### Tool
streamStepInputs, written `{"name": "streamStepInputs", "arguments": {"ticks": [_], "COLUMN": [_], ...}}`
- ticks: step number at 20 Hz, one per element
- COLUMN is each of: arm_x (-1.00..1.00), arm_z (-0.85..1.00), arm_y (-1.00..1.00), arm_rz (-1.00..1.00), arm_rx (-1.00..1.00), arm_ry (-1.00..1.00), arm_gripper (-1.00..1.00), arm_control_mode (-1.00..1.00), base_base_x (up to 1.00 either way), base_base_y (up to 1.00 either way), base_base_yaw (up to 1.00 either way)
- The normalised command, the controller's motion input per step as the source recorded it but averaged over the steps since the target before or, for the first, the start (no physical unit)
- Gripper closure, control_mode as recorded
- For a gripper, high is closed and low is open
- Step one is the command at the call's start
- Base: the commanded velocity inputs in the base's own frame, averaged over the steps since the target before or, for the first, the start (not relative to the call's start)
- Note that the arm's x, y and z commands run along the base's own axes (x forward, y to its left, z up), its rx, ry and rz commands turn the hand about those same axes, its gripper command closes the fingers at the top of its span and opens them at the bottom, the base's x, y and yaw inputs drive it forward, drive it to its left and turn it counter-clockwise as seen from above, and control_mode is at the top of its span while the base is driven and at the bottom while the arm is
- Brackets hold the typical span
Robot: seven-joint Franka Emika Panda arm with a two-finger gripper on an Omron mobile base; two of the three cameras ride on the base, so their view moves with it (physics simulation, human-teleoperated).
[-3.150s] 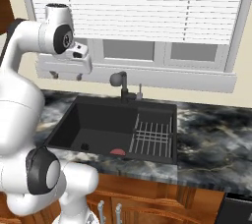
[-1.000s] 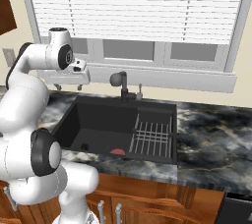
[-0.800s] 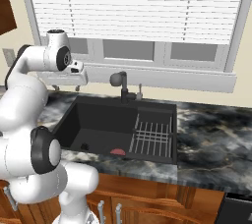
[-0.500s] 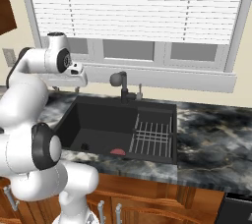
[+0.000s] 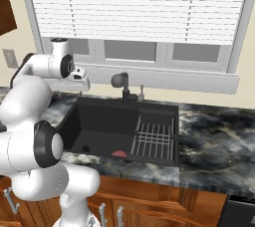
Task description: Pick up the dish brush and soap dispenser from the sink, and place them back in the cabinet, and close the cabinet door.
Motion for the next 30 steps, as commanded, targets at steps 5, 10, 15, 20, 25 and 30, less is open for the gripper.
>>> {"name": "streamStepInputs", "arguments": {"ticks": [5,10,15,20,25,30], "arm_x": [0.00,0.00,0.00,0.00,0.00,0.00], "arm_z": [-0.30,-0.34,-0.32,-0.30,-0.26,-0.19], "arm_y": [0.00,0.00,0.00,0.00,0.00,0.00], "arm_rz": [0.03,0.04,0.03,0.01,0.00,0.00], "arm_rx": [0.00,0.00,0.00,0.00,0.00,0.00], "arm_ry": [0.00,0.00,0.00,0.00,0.00,0.00], "arm_gripper": [-1.00,-1.00,-1.00,-1.00,-1.00,-1.00], "arm_control_mode": [-1.00,-1.00,-1.00,-1.00,-1.00,-1.00], "base_base_x": [0.00,0.00,0.00,0.00,0.00,0.00], "base_base_y": [0.00,0.00,0.00,0.00,0.00,0.00], "base_base_yaw": [0.00,0.00,0.00,0.00,0.00,0.00]}}
